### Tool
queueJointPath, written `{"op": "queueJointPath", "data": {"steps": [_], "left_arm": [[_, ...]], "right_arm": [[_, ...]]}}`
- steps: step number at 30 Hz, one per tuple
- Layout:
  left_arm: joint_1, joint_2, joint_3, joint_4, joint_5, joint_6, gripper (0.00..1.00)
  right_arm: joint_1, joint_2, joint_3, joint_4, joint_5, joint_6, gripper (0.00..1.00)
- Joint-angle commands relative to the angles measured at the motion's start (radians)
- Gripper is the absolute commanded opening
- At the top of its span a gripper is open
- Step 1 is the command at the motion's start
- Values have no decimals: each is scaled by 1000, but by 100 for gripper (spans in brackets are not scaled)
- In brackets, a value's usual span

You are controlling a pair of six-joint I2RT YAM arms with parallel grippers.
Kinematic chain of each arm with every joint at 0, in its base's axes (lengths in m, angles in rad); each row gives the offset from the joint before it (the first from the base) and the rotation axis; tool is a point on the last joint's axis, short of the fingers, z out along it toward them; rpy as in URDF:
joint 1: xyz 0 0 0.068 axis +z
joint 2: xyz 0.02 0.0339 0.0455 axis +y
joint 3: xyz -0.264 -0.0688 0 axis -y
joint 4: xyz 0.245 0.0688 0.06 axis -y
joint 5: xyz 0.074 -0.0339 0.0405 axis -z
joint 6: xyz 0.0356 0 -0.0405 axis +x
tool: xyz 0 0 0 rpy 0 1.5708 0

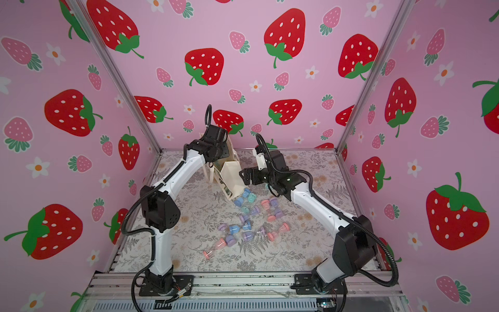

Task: Put the hourglass into the canvas bag
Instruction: Place the hourglass in the canvas bag.

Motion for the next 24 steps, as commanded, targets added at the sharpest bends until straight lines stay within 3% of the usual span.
{"op": "queueJointPath", "data": {"steps": [1,6,13,24], "left_arm": [[0,40,62,-47,5,5,24],[-1,107,87,-68,-1,7,27],[0,178,119,-91,4,-5,39],[-1,176,159,-130,-3,-2,57]], "right_arm": [[-5,18,28,35,-35,-18,99],[-6,31,32,37,-31,-21,99],[-6,20,20,45,-22,-23,99],[-8,-8,15,43,-14,-24,99]]}}
